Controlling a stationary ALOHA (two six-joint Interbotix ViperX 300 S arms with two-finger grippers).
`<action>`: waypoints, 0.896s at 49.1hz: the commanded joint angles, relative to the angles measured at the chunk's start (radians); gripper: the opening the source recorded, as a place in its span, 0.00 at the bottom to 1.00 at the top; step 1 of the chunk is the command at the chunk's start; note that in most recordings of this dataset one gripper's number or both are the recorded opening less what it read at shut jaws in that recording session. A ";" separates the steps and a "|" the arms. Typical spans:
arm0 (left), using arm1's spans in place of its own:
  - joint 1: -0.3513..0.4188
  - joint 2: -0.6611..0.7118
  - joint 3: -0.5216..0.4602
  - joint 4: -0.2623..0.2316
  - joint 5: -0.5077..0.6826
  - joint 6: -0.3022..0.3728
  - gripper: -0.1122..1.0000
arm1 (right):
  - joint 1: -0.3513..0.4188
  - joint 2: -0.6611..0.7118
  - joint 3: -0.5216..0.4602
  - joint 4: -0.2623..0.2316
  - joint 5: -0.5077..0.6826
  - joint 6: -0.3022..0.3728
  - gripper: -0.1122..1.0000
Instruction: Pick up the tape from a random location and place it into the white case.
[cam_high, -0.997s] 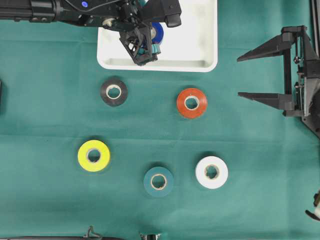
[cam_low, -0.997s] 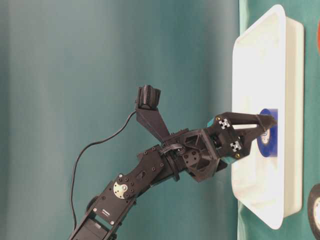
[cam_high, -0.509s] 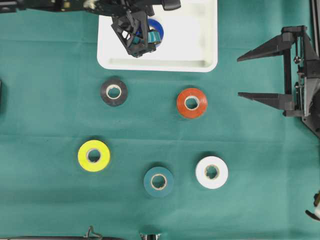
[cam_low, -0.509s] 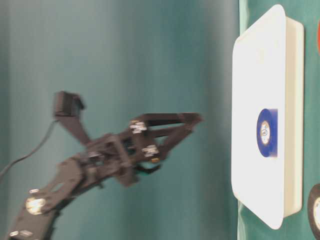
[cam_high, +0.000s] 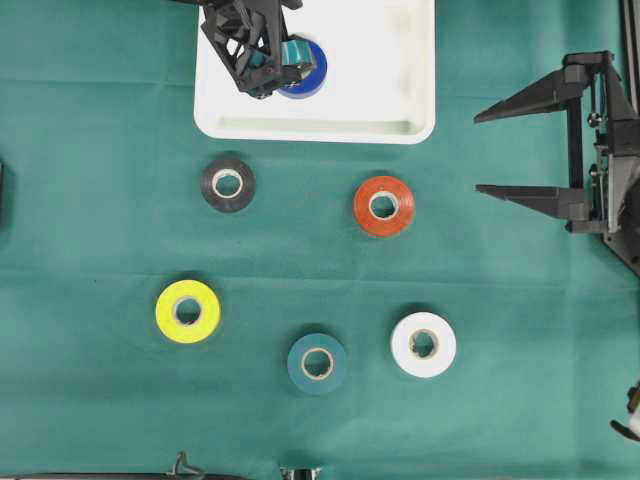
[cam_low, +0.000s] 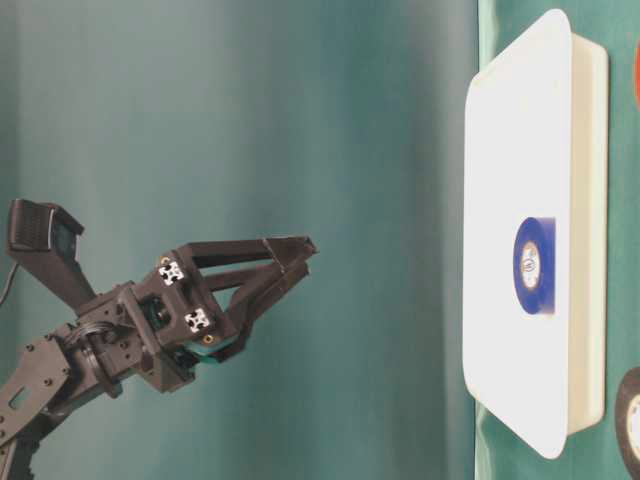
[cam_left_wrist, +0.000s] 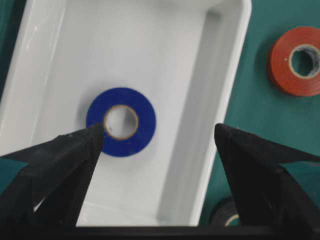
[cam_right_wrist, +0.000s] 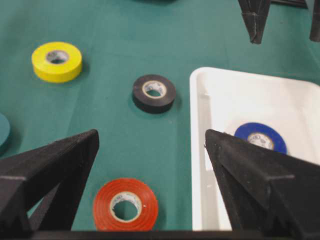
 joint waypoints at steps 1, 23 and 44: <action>-0.002 -0.038 -0.005 0.002 -0.005 0.002 0.99 | -0.002 0.003 -0.031 0.000 -0.008 0.002 0.93; -0.146 -0.048 0.020 0.000 -0.008 -0.005 0.99 | -0.002 0.003 -0.032 0.000 -0.006 0.002 0.93; -0.256 -0.052 0.041 0.000 -0.051 -0.005 0.99 | -0.002 0.003 -0.032 0.000 -0.008 0.002 0.93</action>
